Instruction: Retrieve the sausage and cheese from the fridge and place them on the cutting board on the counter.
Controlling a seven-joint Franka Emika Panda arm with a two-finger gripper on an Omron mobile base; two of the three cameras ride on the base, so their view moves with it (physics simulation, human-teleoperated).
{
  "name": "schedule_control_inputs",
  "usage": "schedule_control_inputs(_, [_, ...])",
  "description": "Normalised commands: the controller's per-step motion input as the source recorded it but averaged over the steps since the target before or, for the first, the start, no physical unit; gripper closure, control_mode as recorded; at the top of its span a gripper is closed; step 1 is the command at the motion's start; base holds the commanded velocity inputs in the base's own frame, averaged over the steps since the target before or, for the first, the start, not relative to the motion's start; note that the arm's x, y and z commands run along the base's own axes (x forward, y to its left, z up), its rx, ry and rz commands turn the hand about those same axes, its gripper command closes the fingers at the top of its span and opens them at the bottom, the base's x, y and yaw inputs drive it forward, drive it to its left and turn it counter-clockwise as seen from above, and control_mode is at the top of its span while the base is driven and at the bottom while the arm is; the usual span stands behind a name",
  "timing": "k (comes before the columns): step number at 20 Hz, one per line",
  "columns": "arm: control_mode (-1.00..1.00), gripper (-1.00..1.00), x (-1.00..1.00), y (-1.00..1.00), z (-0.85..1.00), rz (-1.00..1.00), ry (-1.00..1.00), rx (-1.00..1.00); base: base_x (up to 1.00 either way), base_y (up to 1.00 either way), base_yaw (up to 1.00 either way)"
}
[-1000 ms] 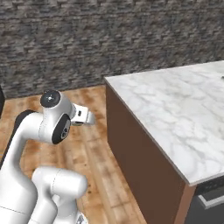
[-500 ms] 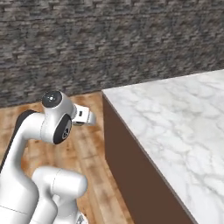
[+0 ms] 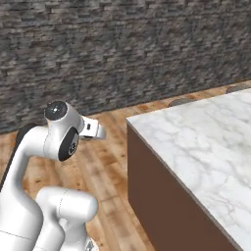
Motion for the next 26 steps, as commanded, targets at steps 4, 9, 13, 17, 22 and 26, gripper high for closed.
schedule_control_inputs(4, [1.00,1.00,0.00,0.00,0.00,0.00,0.00,0.00,1.00,1.00,-0.33])
schedule_control_inputs(9, [1.00,1.00,0.00,0.00,0.00,0.00,0.00,0.00,1.00,1.00,-0.35])
schedule_control_inputs(13, [1.00,1.00,0.00,0.00,0.00,0.00,0.00,0.00,1.00,1.00,-0.34])
schedule_control_inputs(17, [1.00,1.00,0.00,0.00,0.00,0.00,0.00,0.00,1.00,1.00,-0.37])
schedule_control_inputs(22, [1.00,1.00,0.00,0.00,0.00,0.00,0.00,0.00,1.00,1.00,-0.39])
schedule_control_inputs(26, [1.00,1.00,0.00,0.00,0.00,0.00,0.00,0.00,1.00,1.00,-0.39])
